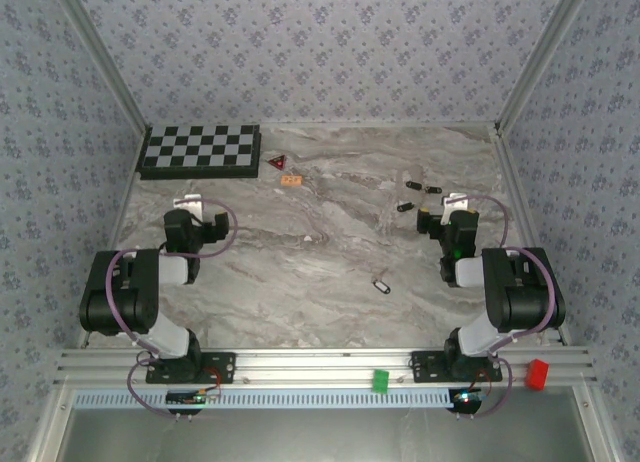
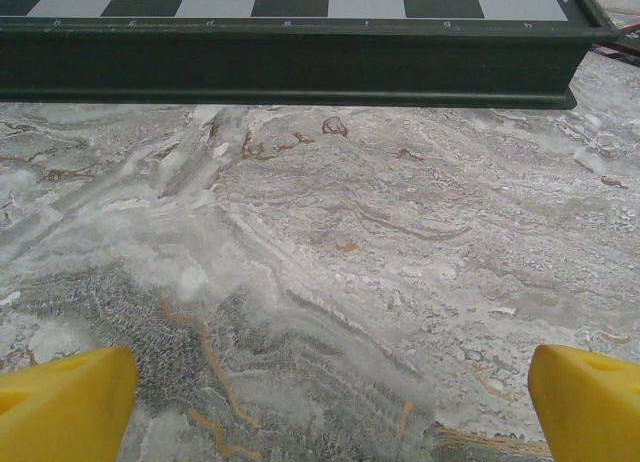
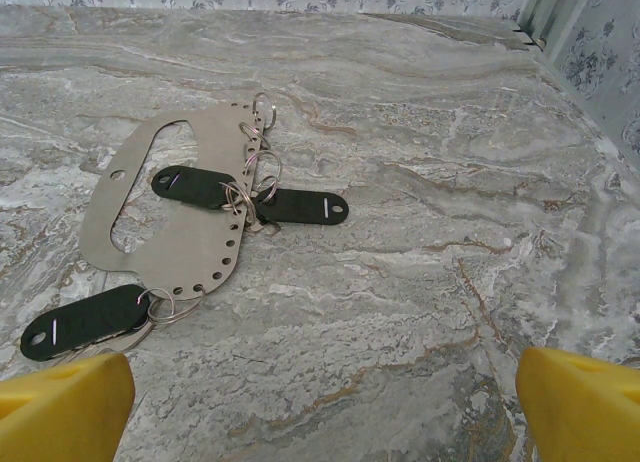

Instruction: Put the keys on the keyring

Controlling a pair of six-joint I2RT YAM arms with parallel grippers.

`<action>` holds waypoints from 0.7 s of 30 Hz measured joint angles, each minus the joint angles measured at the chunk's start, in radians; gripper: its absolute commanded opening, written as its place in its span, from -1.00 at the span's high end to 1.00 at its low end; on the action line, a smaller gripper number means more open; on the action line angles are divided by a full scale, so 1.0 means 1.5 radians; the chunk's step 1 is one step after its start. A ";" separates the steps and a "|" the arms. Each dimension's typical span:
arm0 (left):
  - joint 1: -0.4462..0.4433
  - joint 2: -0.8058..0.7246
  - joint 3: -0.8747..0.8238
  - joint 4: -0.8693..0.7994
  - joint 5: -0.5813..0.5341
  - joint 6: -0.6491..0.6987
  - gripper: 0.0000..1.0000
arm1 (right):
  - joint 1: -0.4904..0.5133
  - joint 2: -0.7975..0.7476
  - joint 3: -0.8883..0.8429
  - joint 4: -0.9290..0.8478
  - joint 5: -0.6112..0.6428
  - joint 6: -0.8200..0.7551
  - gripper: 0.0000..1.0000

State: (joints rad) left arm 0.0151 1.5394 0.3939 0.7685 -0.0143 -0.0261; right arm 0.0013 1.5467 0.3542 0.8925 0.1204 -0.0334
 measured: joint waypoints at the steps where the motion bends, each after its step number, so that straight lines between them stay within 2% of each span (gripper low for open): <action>1: 0.000 0.000 0.000 0.000 0.000 0.000 -0.99 | 0.000 0.000 0.000 0.000 0.000 0.000 -0.99; 12: 0.003 -0.002 0.010 -0.020 -0.001 -0.001 -0.99 | 0.000 0.000 0.000 0.000 0.002 0.000 -0.99; 16: 0.003 -0.042 0.100 -0.173 -0.037 -0.017 -0.99 | 0.010 -0.018 -0.001 -0.007 0.046 0.000 -0.99; 21: 0.007 -0.123 0.279 -0.380 -0.126 -0.116 -0.99 | 0.049 -0.158 0.001 -0.093 0.125 0.017 -0.99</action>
State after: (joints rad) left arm 0.0261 1.3556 0.8131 0.1989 -0.2035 -0.2008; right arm 0.0742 1.3094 0.3550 0.7536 0.3073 -0.0082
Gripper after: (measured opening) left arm 0.997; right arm 0.994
